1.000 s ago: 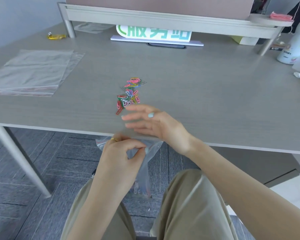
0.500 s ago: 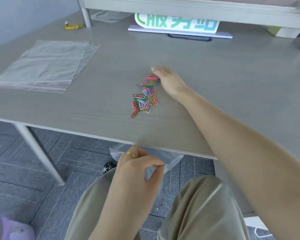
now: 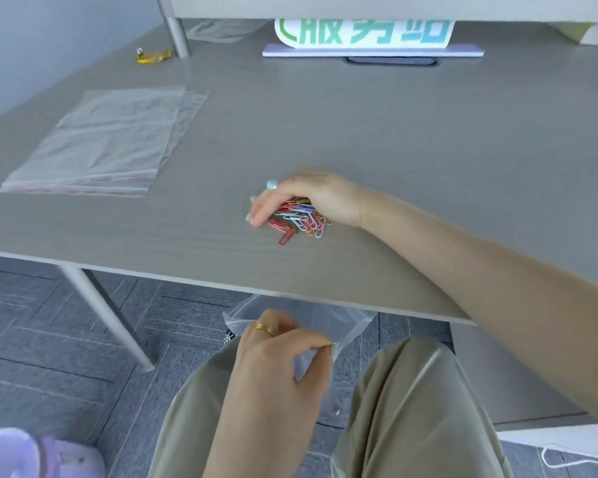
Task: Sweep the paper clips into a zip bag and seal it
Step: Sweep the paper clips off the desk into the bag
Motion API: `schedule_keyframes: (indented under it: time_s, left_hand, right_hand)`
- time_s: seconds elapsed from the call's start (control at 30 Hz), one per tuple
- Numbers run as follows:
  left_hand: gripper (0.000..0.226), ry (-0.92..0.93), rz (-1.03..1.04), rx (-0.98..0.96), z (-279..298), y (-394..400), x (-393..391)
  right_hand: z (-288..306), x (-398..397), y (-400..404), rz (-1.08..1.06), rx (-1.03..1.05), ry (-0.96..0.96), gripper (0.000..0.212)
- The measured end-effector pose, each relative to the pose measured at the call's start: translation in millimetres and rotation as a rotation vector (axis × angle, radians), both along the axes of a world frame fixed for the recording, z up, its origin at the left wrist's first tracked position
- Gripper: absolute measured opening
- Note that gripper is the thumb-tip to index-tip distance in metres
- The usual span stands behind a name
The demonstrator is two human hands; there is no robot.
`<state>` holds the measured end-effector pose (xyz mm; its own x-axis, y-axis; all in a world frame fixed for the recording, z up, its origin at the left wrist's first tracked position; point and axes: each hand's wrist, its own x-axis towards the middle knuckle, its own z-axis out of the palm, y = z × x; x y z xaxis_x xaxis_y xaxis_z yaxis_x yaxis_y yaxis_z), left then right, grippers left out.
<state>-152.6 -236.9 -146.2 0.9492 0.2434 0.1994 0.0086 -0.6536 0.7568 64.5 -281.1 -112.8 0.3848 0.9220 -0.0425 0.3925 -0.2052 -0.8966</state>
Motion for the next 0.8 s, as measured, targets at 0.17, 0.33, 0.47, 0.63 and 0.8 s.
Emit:
schedule_keyframes:
  time_s: [0.17, 0.33, 0.47, 0.63, 0.8]
  left_hand:
    - [0.018, -0.024, 0.015, -0.012, 0.8, -4.0, -5.9]
    - [0.007, 0.000, -0.003, -0.047, 6.9, -9.1, -5.1]
    - [0.009, 0.037, -0.041, -0.052, 9.6, -13.2, -2.3]
    - [0.010, 0.027, -0.024, -0.022, 11.3, -19.4, 3.7]
    - [0.014, 0.025, -0.056, -0.022, 12.9, -22.1, 8.7]
  right_hand:
    - [-2.7, -27.9, -21.9, 0.026, 0.037, 0.014, 0.045]
    - [-1.9, -46.0, -47.7, -0.049, 0.062, 0.028, 0.044]
    - [-1.9, -56.4, -65.5, -0.169, 0.108, 0.035, 0.044]
    - [2.2, -60.9, -102.3, -0.609, 0.159, 0.004, 0.040]
    - [1.0, -85.9, -129.9, -0.657, -0.113, -0.171, 0.038]
